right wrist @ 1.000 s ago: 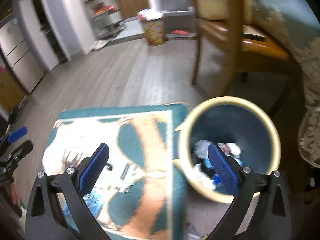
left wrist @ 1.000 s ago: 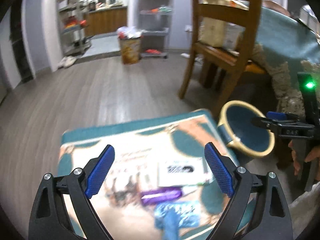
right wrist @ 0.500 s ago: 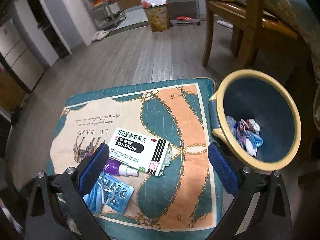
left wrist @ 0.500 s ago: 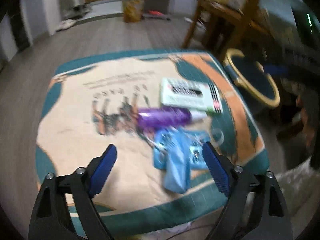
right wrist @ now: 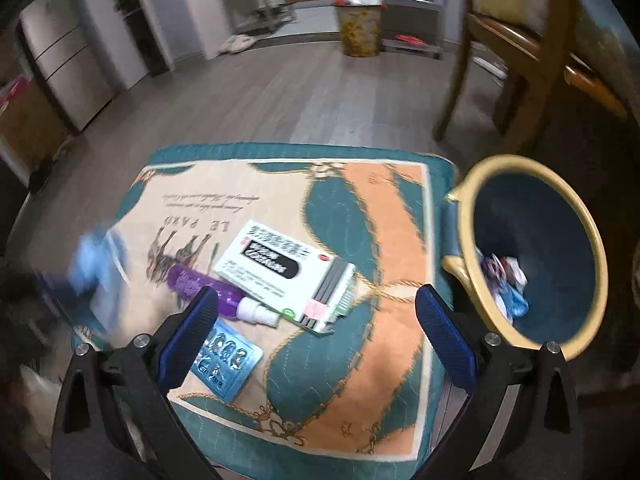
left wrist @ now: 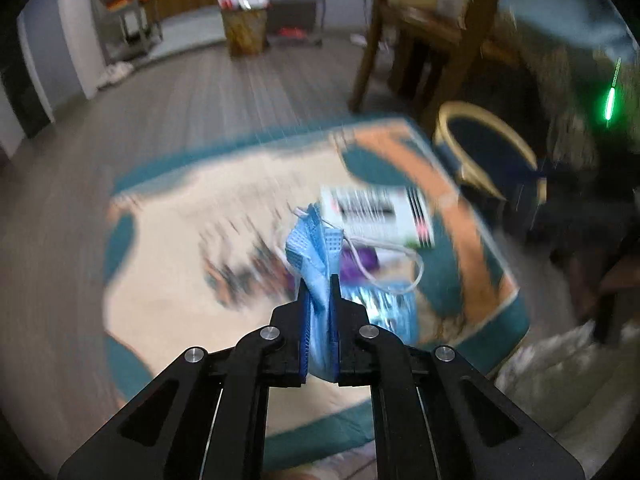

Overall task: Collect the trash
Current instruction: 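Grasp the second blue face mask with the left tool while the right tool grasps the purple spray bottle, then carry the blue mask and purple bottle over the bin with both tools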

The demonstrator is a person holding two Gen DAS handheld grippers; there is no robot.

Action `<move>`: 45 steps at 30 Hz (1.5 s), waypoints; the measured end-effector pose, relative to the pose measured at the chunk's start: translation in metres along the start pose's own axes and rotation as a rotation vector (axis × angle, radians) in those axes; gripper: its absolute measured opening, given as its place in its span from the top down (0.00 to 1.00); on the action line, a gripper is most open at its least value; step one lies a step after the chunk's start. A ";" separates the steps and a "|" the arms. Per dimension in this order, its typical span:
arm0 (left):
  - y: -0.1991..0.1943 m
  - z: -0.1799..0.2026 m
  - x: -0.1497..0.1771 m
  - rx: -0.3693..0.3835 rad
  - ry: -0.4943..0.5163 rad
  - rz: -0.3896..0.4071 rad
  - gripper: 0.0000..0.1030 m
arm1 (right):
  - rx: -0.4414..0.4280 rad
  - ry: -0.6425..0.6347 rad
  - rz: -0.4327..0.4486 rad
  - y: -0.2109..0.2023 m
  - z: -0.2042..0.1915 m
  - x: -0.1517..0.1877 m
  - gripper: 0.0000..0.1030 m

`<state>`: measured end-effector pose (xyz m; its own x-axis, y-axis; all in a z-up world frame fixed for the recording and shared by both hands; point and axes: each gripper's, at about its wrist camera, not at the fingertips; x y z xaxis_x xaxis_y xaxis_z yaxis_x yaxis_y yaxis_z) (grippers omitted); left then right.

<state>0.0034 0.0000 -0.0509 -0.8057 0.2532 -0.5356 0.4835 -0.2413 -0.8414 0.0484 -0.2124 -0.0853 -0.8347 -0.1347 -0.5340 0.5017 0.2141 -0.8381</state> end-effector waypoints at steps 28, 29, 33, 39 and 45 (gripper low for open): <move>-0.003 -0.079 -0.046 0.036 -0.182 0.092 0.91 | -0.174 -0.586 -0.189 0.118 -0.123 0.009 0.54; -0.004 -0.081 -0.047 0.038 -0.184 0.092 0.91 | -0.156 -0.600 -0.198 0.121 -0.125 0.011 0.54; -0.004 -0.081 -0.048 0.038 -0.189 0.091 0.91 | -0.139 -0.587 -0.198 0.122 -0.124 0.010 0.66; -0.006 -0.074 -0.054 0.035 -0.177 0.106 0.91 | -0.172 -0.506 -0.154 0.101 -0.115 -0.004 0.68; -0.005 -0.052 -0.071 0.037 -0.157 0.118 0.91 | -0.179 -0.371 -0.092 0.063 -0.085 -0.022 0.69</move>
Point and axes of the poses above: each gripper's, at about its wrist camera, not at the fingertips, and y roughly the way its jaws point, z to its right, x to its underside, and after that the axes turned 1 degree about x, right-handed
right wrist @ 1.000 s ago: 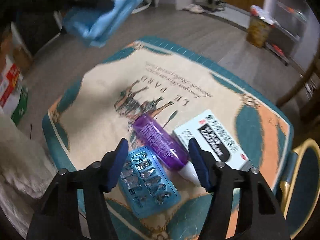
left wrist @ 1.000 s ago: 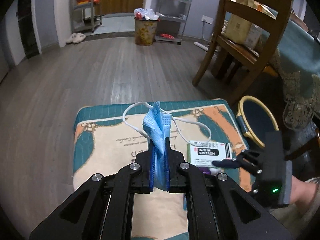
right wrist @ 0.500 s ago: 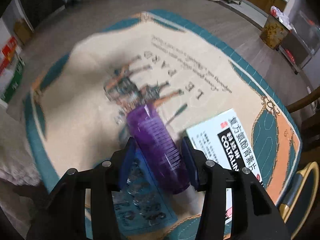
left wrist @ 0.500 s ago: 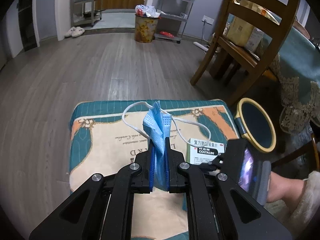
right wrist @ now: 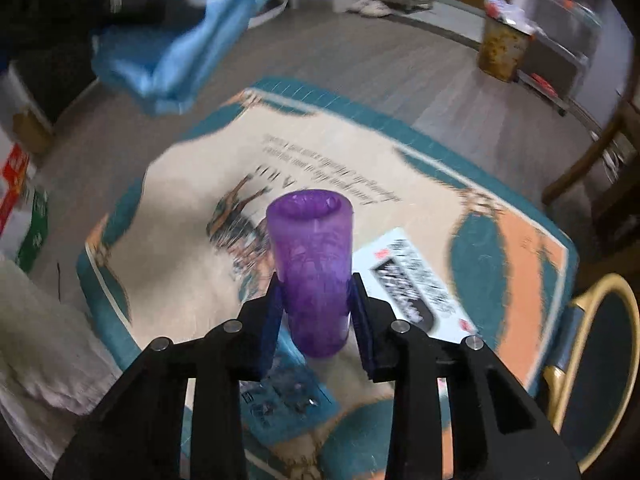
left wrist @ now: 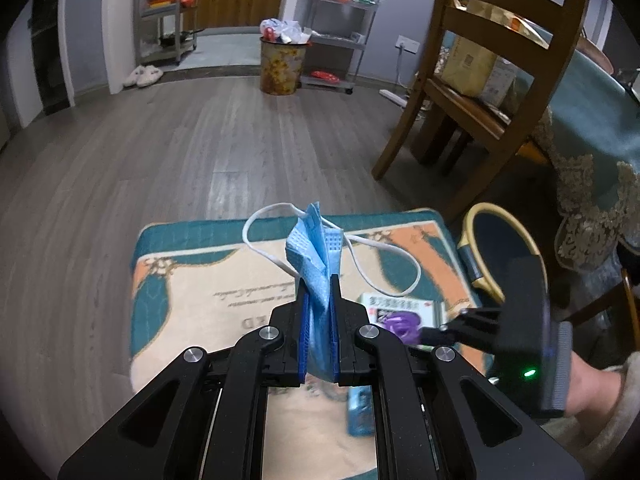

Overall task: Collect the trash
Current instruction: 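Carry the blue mask and purple bottle over the bin with both tools, then open both tools to drop the mask and purple bottle into the bin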

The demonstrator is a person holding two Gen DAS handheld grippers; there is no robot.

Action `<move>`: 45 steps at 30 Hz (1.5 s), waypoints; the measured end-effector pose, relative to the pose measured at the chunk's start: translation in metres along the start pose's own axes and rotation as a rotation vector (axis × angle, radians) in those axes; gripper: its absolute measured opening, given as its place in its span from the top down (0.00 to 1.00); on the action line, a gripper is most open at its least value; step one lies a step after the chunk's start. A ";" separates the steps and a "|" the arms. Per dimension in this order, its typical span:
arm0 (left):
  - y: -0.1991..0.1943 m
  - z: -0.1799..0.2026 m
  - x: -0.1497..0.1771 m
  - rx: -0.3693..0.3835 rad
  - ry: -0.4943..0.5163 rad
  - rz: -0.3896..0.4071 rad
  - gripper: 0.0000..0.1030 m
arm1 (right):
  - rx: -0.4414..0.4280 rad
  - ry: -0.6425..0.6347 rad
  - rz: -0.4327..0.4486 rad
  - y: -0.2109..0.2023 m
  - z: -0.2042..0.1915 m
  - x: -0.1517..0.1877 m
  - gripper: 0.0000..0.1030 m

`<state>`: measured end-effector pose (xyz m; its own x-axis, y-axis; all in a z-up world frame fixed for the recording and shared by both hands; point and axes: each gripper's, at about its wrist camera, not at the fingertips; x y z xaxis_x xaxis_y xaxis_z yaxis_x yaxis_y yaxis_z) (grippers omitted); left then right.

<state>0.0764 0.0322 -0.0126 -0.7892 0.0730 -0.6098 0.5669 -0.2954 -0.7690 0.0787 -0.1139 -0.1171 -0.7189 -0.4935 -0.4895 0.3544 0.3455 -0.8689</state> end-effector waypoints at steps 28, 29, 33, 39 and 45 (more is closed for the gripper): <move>0.150 0.236 -0.024 0.254 0.240 -0.127 0.91 | 0.299 0.753 0.207 -0.172 0.279 0.138 0.69; 0.155 0.244 -0.022 0.264 0.248 -0.132 0.91 | 0.306 0.759 0.199 -0.170 0.281 0.141 0.69; 0.169 0.272 -0.013 0.304 0.309 -0.129 0.91 | 0.318 0.771 0.180 -0.167 0.290 0.151 0.69; 0.167 0.293 -0.011 0.324 0.348 -0.050 0.41 | 0.336 0.814 0.233 -0.175 0.302 0.155 0.42; 0.156 0.284 -0.020 0.330 0.307 -0.024 0.37 | 0.326 0.842 0.249 -0.177 0.305 0.155 0.42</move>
Point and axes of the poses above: each gripper's, at about its wrist camera, not at the fingertips, and y roughly the way its jaws point, z to its right, x to its underside, and after that the axes turned 1 degree about x, right-handed
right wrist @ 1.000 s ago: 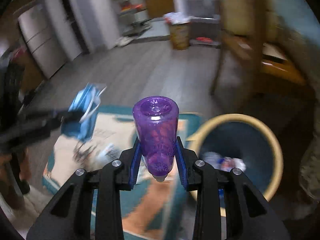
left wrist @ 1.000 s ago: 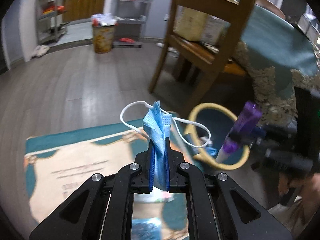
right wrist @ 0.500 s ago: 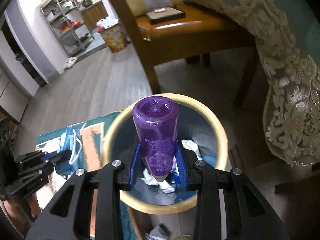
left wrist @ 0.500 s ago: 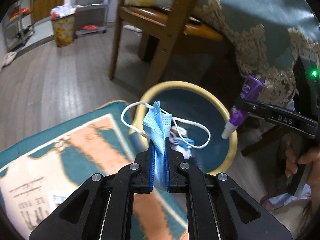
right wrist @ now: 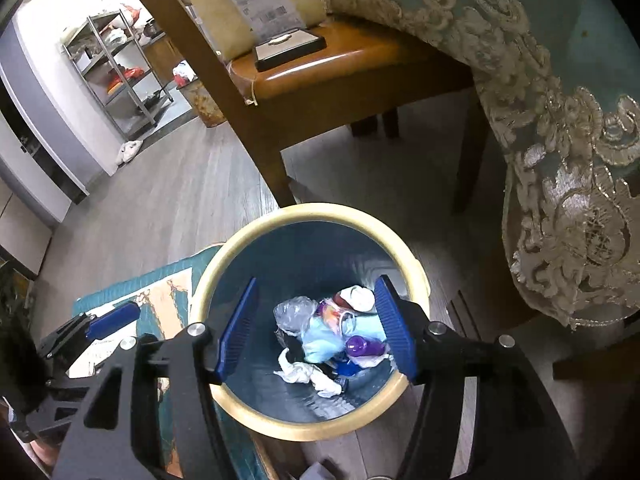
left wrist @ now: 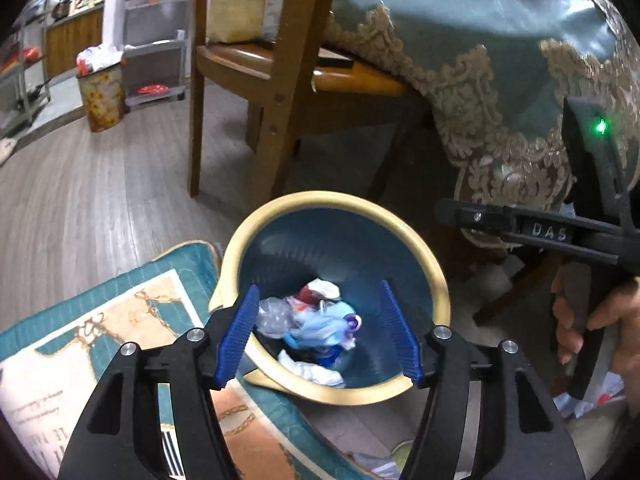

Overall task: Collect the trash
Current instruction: 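Open both tools to drop the mask and purple bottle into the bin, then move both open tools back over the cushion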

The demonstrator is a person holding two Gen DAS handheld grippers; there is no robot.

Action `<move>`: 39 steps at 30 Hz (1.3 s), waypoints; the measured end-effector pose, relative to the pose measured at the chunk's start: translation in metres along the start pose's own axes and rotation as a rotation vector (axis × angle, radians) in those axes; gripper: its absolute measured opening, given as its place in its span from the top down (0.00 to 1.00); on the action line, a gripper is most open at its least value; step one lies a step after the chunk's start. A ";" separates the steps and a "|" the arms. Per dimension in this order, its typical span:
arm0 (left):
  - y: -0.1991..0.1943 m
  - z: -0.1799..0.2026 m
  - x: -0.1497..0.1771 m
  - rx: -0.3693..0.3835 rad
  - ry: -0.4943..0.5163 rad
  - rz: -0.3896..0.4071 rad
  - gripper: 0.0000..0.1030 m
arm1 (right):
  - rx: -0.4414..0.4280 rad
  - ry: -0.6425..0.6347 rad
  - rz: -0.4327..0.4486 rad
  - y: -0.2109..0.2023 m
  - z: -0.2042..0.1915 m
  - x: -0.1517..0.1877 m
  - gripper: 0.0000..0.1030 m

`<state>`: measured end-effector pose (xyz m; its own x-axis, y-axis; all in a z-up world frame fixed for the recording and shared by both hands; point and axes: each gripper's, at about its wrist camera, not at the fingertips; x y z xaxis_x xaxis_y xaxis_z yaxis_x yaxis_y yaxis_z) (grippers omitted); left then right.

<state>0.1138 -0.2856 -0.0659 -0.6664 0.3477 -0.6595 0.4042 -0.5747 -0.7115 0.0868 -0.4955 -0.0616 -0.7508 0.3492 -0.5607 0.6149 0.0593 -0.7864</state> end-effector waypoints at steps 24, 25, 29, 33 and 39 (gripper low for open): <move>-0.127 -0.065 0.031 -0.200 -0.037 0.099 0.22 | -0.004 -0.216 0.033 -0.025 -0.083 0.015 0.09; -0.134 -0.070 0.034 -0.215 -0.045 0.103 0.22 | -0.008 -0.231 0.031 -0.024 -0.089 0.017 0.09; -0.162 -0.091 0.052 -0.272 -0.075 0.108 0.22 | -0.037 -0.302 0.000 -0.015 -0.118 0.029 0.09; -0.178 -0.106 0.070 -0.305 -0.105 0.094 0.22 | -0.068 -0.390 -0.028 -0.006 -0.150 0.044 0.09; -0.208 -0.128 0.097 -0.353 -0.165 0.093 0.22 | -0.130 -0.576 -0.085 0.008 -0.207 0.079 0.09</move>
Point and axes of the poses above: each gripper's, at about its wrist camera, not at the fingertips, and y roughly the way its jaws point, z to its right, x to its underside, and after that the axes turned 1 degree about x, right-handed
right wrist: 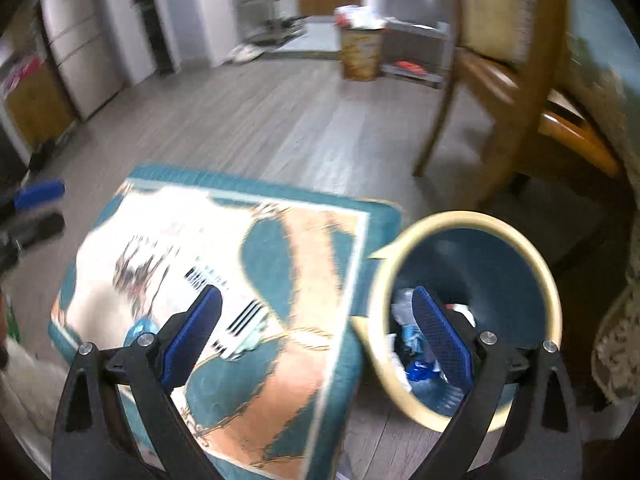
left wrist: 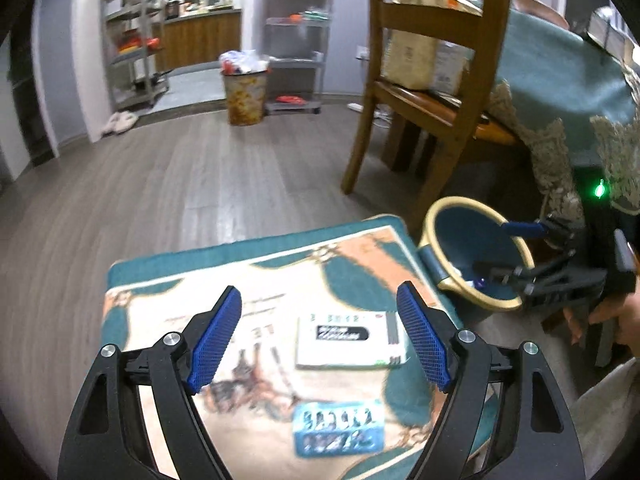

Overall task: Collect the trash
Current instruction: 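Move both open tools back over the cushion, then grasp the blue blister pack with the left tool while the right tool grasps the white COLTALIN box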

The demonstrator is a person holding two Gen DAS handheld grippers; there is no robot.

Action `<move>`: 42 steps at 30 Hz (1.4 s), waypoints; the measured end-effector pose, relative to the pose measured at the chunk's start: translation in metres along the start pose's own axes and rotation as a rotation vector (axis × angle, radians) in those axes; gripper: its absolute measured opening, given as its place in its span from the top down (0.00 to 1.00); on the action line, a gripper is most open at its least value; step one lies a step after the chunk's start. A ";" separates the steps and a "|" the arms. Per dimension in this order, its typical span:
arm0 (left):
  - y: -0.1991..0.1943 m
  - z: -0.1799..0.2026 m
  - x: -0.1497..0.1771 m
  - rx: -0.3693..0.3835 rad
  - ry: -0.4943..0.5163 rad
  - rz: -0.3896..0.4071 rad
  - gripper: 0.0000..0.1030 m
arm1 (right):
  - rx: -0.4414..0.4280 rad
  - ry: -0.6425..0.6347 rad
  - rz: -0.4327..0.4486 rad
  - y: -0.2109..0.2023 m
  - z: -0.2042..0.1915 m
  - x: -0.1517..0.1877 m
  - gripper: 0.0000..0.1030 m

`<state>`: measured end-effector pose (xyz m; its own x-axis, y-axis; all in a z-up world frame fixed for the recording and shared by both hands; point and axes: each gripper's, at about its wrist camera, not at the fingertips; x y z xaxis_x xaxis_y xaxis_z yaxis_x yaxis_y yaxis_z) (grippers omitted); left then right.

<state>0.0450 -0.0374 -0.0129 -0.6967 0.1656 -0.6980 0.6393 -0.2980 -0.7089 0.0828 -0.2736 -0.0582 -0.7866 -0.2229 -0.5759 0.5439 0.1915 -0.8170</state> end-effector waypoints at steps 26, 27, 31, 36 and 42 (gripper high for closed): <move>0.012 -0.091 0.032 -0.072 -0.156 -0.061 0.22 | -0.104 -0.416 -0.262 0.149 -0.106 0.021 0.09; 0.014 -0.091 0.032 -0.070 -0.154 -0.065 0.22 | -0.099 -0.419 -0.265 0.153 -0.106 0.021 0.09; 0.020 -0.090 0.032 -0.059 -0.146 -0.084 0.22 | -0.114 -0.406 -0.289 0.163 -0.105 0.022 0.14; 0.028 -0.084 0.049 -0.066 -0.166 -0.118 0.22 | -0.104 -0.389 -0.293 0.157 -0.100 0.021 0.24; 0.031 -0.041 0.077 -0.152 -0.214 -0.136 0.22 | -0.071 -0.277 -0.247 0.127 -0.072 0.016 0.26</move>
<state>0.0248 0.0043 -0.0930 -0.8220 -0.0126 -0.5693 0.5652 -0.1398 -0.8130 0.1183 -0.1836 -0.1693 -0.7771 -0.5194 -0.3555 0.3180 0.1634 -0.9339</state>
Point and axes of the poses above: each gripper's, at about its wrist camera, not at the fingertips, and y roughly the way its jaws point, z to its right, x to its underside, and after that the axes turned 1 degree about x, right-handed
